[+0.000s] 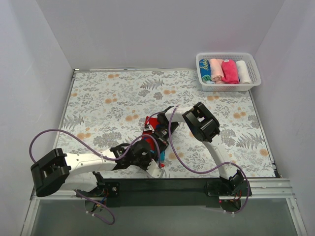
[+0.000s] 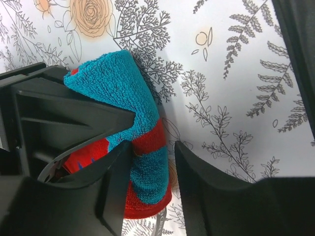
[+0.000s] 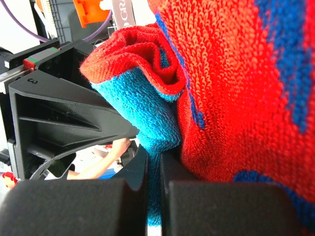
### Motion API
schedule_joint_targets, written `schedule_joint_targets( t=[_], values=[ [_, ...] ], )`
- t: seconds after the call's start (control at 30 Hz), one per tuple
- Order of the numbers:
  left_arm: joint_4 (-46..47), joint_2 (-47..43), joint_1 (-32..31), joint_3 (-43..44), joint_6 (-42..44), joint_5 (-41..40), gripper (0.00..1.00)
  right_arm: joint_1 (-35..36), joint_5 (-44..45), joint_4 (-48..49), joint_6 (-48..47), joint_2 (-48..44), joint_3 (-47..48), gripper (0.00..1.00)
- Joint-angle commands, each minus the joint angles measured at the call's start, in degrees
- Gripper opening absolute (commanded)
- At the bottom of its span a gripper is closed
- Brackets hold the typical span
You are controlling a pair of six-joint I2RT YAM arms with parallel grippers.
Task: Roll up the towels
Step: Roll the towel
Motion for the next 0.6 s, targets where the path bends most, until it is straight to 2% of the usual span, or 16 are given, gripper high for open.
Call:
schedule_joint_targets(
  t=[0.0, 0.07, 0.17, 0.27, 0.43, 0.57],
  values=[
    [0.87, 1.94, 0.04, -1.98, -0.33, -1.47, 0.35, -0.2, 11.12, 4.54, -5.62, 5.43, -2.68, 0.01],
    [0.6, 1.77, -0.05, -2.06, -0.33, -1.91, 0.36, -0.2, 11.29, 4.54, -5.44, 5.43, -2.5, 0.01],
    [1.39, -1.56, 0.04, -1.71, -1.73, -4.28, 0.55, -0.29, 11.64, 4.45, -5.35, 5.51, -2.5, 0.01],
    [-0.01, -5.69, -0.14, -0.92, -1.56, -1.48, 0.61, -0.29, 11.64, 4.45, -5.27, 5.6, -2.5, 0.01],
    [-0.72, -3.43, -0.32, 0.04, -1.65, -0.86, 0.61, -0.29, 11.38, 4.28, -5.36, 5.95, -2.41, 0.01],
    [-0.89, -0.35, -0.32, 0.22, -2.08, 0.9, 0.54, -0.38, 11.38, 4.1, -5.53, 5.78, -2.67, 0.01]
  ],
)
